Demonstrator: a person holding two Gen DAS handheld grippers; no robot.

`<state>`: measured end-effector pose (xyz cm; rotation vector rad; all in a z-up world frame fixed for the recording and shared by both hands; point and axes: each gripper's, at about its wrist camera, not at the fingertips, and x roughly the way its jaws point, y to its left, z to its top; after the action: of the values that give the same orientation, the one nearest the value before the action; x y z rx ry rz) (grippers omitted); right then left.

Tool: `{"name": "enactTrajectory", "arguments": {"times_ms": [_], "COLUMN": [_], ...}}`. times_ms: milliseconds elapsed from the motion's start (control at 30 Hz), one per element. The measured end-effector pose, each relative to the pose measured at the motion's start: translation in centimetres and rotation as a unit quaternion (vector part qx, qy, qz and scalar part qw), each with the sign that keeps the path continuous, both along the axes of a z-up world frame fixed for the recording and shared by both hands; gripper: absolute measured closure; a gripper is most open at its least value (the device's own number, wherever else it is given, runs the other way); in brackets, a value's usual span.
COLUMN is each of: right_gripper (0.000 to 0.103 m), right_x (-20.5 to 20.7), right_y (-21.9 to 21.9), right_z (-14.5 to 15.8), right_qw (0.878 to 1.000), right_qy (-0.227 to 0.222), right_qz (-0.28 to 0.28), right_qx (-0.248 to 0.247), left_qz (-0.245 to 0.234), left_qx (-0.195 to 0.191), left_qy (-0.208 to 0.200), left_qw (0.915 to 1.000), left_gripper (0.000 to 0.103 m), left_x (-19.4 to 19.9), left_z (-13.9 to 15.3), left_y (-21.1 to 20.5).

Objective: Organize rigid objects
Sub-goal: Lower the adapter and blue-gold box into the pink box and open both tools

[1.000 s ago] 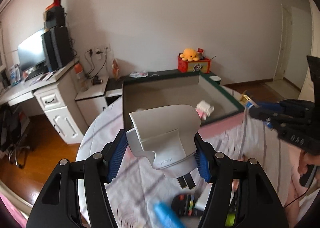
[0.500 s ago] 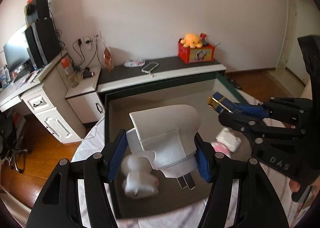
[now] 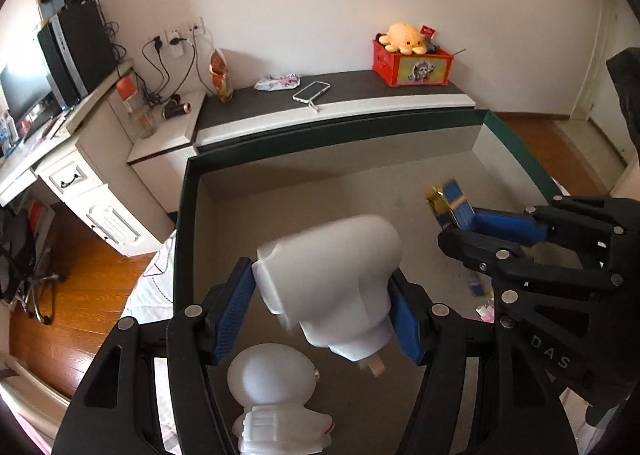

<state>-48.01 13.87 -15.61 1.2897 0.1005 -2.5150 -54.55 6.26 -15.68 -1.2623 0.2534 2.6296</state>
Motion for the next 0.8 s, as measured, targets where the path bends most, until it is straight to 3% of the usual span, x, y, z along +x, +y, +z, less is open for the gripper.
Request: {"name": "enactTrajectory", "arguments": {"times_ms": [100, 167, 267, 433, 533, 800], "right_gripper": [0.077, 0.069, 0.043, 0.026, 0.024, 0.018], "right_x": [0.4, 1.2, 2.2, 6.1, 8.7, 17.4], "right_y": [0.3, 0.7, 1.2, 1.4, 1.2, 0.9], "right_z": [0.8, 1.7, 3.2, 6.0, 7.5, 9.8], "right_qw": [1.0, 0.999, 0.998, 0.994, 0.991, 0.976], "right_qy": [0.018, 0.036, 0.059, 0.107, 0.134, 0.215], "right_qz": [-0.006, -0.013, -0.024, -0.021, -0.017, -0.017], "right_qx": [0.002, -0.004, -0.008, -0.019, -0.021, -0.013], "left_qz": [0.017, 0.025, 0.028, 0.041, 0.048, 0.049], "left_qx": [0.0, 0.015, 0.043, 0.04, 0.026, 0.009], "left_qy": [0.01, 0.019, 0.032, 0.091, 0.138, 0.208], "left_qw": [0.9998, 0.9994, 0.9982, 0.9942, 0.9889, 0.9768], "left_gripper": [0.023, 0.02, 0.012, 0.001, 0.0, 0.0], "left_x": [0.5, 1.1, 2.8, 6.8, 10.5, 19.1], "left_z": [0.6, 1.3, 2.7, 5.2, 6.8, 9.0], "left_y": [-0.6, -1.4, -2.5, -3.5, -3.7, -3.9]}}
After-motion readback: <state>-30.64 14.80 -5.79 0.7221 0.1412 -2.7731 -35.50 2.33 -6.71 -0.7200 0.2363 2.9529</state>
